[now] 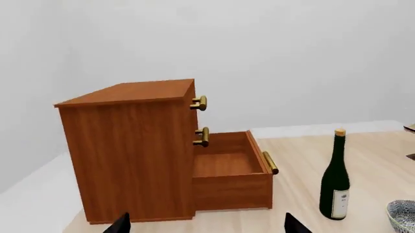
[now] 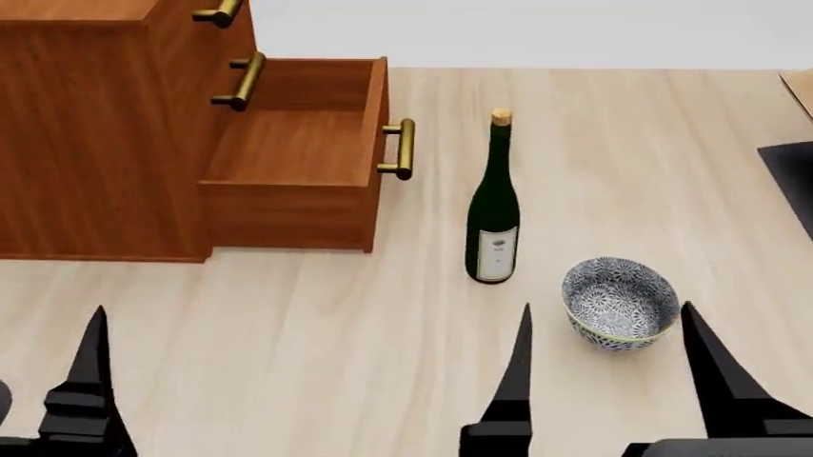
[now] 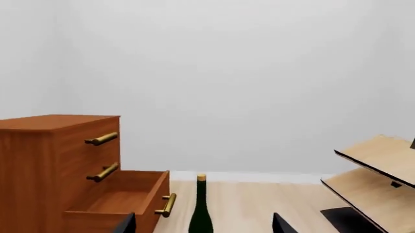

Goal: Put the wine bottle in the bottom drawer of the cabinet.

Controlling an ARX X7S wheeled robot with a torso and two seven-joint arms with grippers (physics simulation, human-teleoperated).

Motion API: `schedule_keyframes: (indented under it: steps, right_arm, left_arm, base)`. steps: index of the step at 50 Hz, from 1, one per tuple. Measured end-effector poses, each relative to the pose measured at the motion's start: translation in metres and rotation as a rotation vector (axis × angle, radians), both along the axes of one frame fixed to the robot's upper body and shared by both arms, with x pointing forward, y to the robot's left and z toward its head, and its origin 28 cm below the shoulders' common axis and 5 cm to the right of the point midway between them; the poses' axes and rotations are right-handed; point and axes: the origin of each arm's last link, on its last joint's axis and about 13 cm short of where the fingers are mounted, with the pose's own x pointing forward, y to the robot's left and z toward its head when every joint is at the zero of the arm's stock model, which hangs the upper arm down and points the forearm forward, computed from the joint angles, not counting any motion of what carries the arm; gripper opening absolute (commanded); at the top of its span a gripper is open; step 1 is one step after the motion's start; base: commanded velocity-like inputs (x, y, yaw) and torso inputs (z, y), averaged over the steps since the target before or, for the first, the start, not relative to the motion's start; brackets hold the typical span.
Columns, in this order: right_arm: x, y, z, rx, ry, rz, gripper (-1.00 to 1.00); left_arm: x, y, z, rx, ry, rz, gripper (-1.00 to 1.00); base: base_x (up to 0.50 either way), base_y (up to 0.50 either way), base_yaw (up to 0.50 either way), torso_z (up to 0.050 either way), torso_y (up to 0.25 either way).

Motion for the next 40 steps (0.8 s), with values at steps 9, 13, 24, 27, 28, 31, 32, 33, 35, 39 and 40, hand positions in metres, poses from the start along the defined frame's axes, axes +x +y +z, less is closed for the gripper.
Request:
schedule_keyframes:
  steps: [9,13,24,27,28,31,32,33,35,39,40]
  right_arm:
    - [-0.009,0.0,0.013,-0.021,-0.049,-0.003,1.0]
    - [-0.012,0.002,0.018,-0.031,-0.071,0.002,1.0]
    - [-0.018,0.006,0.027,-0.042,-0.098,0.017,1.0]
    - [-0.019,0.006,0.028,-0.043,-0.1,0.018,1.0]
    - [-0.019,0.006,0.028,-0.043,-0.1,0.018,1.0]
    - [-0.02,0.007,0.028,-0.045,-0.098,0.02,1.0]
    - [-0.02,0.007,0.028,-0.046,-0.097,0.021,1.0]
    - [-0.02,0.007,0.028,-0.046,-0.095,0.022,1.0]
    - [-0.02,0.008,0.027,-0.046,-0.093,0.024,1.0]
    - [-0.02,0.009,0.027,-0.047,-0.089,0.028,1.0]
    - [-0.02,0.009,0.026,-0.047,-0.089,0.029,1.0]
  left_arm:
    - [-0.012,0.0,0.015,0.019,-0.056,-0.026,1.0]
    - [-0.016,-0.002,0.021,0.024,-0.078,-0.043,1.0]
    - [-0.025,-0.004,0.027,0.015,-0.076,-0.044,1.0]
    - [-0.026,-0.003,0.027,0.012,-0.07,-0.035,1.0]
    - [-0.026,-0.003,0.027,0.011,-0.067,-0.033,1.0]
    - [-0.027,-0.002,0.027,0.008,-0.06,-0.023,1.0]
    - [-0.027,-0.002,0.027,0.007,-0.058,-0.019,1.0]
    - [-0.027,-0.002,0.027,0.006,-0.057,-0.014,1.0]
    - [-0.027,-0.001,0.027,0.004,-0.055,-0.004,1.0]
    - [-0.027,0.0,0.028,0.0,-0.055,0.015,1.0]
    - [-0.027,0.0,0.028,0.0,-0.054,0.019,1.0]
  base:
    - [0.0,0.0,0.0,0.0,0.0]
    - [0.0,0.0,0.0,0.0,0.0]
    - [0.0,0.0,0.0,0.0,0.0]
    - [0.0,0.0,0.0,0.0,0.0]
    - [0.0,0.0,0.0,0.0,0.0]
    - [0.0,0.0,0.0,0.0,0.0]
    - [0.0,0.0,0.0,0.0,0.0]
    - [0.0,0.0,0.0,0.0,0.0]
    - [0.0,0.0,0.0,0.0,0.0]
    - [0.2,0.0,0.0,0.0,0.0]
    - [0.21,0.0,0.0,0.0,0.0]
